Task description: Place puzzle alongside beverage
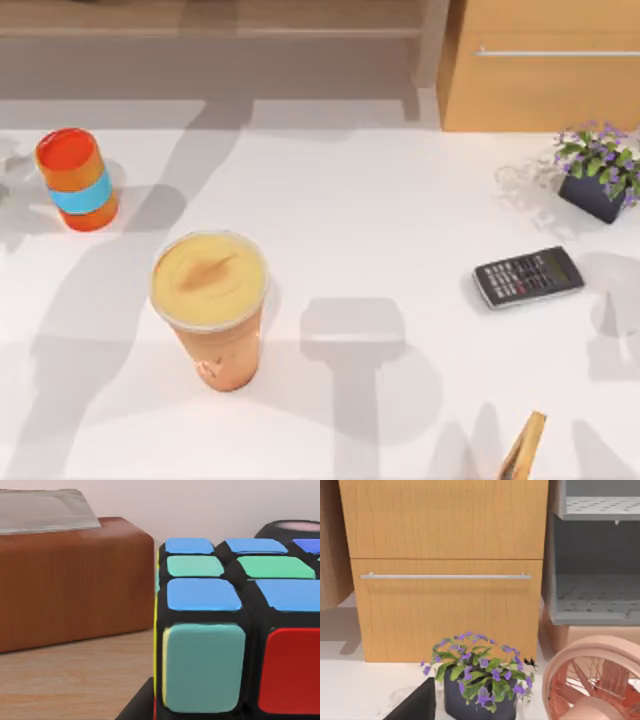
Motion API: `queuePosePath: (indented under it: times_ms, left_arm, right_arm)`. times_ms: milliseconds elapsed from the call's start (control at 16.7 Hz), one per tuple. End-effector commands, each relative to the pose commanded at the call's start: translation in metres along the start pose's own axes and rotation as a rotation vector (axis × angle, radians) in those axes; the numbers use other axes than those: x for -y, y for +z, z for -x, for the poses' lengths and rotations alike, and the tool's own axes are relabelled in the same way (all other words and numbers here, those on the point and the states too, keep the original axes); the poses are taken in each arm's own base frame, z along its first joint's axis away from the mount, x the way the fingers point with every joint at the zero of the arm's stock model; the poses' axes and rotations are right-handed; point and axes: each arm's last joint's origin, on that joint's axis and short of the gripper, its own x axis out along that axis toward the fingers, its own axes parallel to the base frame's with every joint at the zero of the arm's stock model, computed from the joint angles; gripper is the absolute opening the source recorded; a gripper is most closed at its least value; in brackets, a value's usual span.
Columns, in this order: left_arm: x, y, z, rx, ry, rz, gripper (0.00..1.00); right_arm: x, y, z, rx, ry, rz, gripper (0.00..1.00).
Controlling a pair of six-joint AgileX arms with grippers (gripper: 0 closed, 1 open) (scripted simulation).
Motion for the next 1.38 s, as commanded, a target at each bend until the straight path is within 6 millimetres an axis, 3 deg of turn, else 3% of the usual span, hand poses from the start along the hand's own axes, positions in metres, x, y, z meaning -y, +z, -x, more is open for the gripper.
queuePosePath:
  times_ms: [180, 420, 600, 780, 960, 1080, 1200, 1380]
  left_arm:
    - [-0.008, 0.033, 0.026, 0.016, -0.004, 0.025, 0.0]
    - [-0.031, 0.078, 0.083, -0.007, -0.015, 0.039, 0.0]
    - [-0.044, 0.084, 0.113, -0.075, -0.027, 0.032, 0.0]
    - [-0.05, 0.073, 0.124, -0.166, -0.041, 0.021, 0.0]
    - [-0.056, 0.051, 0.127, -0.297, -0.052, 0.004, 0.0]
    - [-0.058, 0.026, 0.126, -0.411, -0.059, -0.014, 0.0]
    - [-0.062, -0.012, 0.125, -0.58, -0.055, -0.044, 0.0]
    - [-0.08, -0.096, 0.125, -0.962, -0.03, -0.079, 0.0]
  right_arm:
    - [0.0, 0.0, 0.0, 0.0, 0.0, 0.0, 1.0]
    - [0.0, 0.0, 0.0, 0.0, 0.0, 0.0, 1.0]
    - [0.0, 0.0, 0.0, 0.0, 0.0, 0.0, 1.0]
    - [0.0, 0.0, 0.0, 0.0, 0.0, 0.0, 1.0]
    - [0.0, 0.0, 0.0, 0.0, 0.0, 0.0, 1.0]
    - [0.0, 0.0, 0.0, 0.0, 0.0, 0.0, 1.0]
    - [0.0, 0.0, 0.0, 0.0, 0.0, 0.0, 1.0]
    - [0.0, 0.0, 0.0, 0.0, 0.0, 0.0, 1.0]
